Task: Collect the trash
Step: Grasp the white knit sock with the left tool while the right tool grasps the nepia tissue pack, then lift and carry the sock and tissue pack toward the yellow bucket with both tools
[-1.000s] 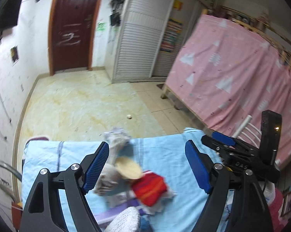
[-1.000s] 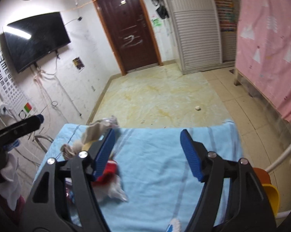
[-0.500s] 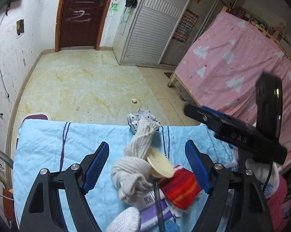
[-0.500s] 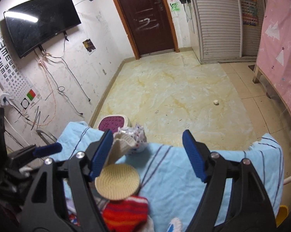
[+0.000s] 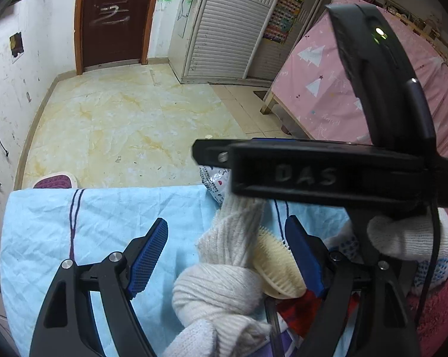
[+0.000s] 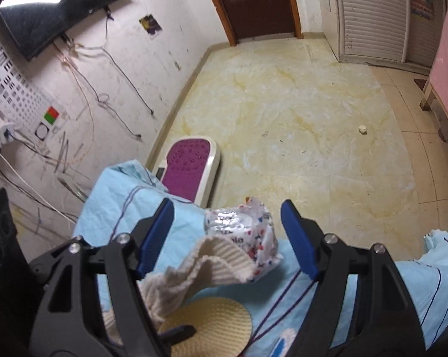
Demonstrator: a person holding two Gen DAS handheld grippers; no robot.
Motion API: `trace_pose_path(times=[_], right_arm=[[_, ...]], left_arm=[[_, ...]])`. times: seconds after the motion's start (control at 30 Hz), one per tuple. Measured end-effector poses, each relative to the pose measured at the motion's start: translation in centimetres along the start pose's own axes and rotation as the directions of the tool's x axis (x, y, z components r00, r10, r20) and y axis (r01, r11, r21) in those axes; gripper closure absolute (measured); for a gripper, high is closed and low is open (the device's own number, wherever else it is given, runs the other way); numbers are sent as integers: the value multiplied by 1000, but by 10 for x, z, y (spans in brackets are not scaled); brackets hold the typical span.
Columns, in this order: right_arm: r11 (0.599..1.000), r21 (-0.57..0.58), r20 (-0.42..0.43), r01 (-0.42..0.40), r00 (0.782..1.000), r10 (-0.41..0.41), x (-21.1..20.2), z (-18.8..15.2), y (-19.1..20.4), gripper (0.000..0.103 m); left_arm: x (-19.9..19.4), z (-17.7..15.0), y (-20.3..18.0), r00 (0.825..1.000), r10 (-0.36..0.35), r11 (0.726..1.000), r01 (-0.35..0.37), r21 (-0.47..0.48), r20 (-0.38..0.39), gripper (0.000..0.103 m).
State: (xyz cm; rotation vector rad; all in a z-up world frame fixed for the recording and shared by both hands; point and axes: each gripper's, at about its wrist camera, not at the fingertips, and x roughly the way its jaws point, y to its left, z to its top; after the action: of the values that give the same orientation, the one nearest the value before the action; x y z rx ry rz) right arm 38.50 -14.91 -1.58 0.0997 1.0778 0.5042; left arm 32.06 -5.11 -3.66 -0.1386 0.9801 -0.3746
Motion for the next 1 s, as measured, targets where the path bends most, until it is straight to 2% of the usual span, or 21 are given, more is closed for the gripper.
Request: trace_pose_path(times=[0.13, 0.2, 0.27, 0.33, 0.37, 0.4, 0.47, 0.73, 1.0], right_arm=[[999, -18, -46, 45, 998, -46, 13, 0, 6, 32], [998, -15, -69, 62, 996, -63, 17, -2, 2, 32], [998, -2, -86, 66, 994, -66, 19, -4, -3, 32], [998, 10, -86, 69, 994, -68, 18, -6, -5, 39], [998, 22, -82, 59, 995, -57, 17, -7, -7, 49], [998, 31, -76, 53, 996, -50, 16, -8, -7, 55], [998, 45, -57, 47, 997, -44, 12, -12, -8, 61], [995, 95, 36, -1, 999, -2, -18, -24, -13, 63], [989, 136, 109, -56, 993, 42, -45, -36, -16, 63]], left_arm=[[9, 2, 5, 1000, -15, 1000, 15, -8, -16, 33], [11, 2, 3, 999, -24, 1000, 24, -2, -26, 39], [12, -3, 2, 999, -29, 1000, 29, 4, -31, 51], [12, -5, -2, 999, -34, 999, 35, 14, -40, 58], [11, -7, -4, 999, -34, 999, 35, 17, -38, 60], [10, -8, -6, 999, -29, 999, 29, 24, -32, 61], [7, -11, -7, 999, -29, 999, 29, 27, -28, 66], [-13, -22, -11, 1000, -16, 999, 16, 43, 18, 79], [-35, -35, 1, 998, -30, 999, 31, -19, 62, 82]])
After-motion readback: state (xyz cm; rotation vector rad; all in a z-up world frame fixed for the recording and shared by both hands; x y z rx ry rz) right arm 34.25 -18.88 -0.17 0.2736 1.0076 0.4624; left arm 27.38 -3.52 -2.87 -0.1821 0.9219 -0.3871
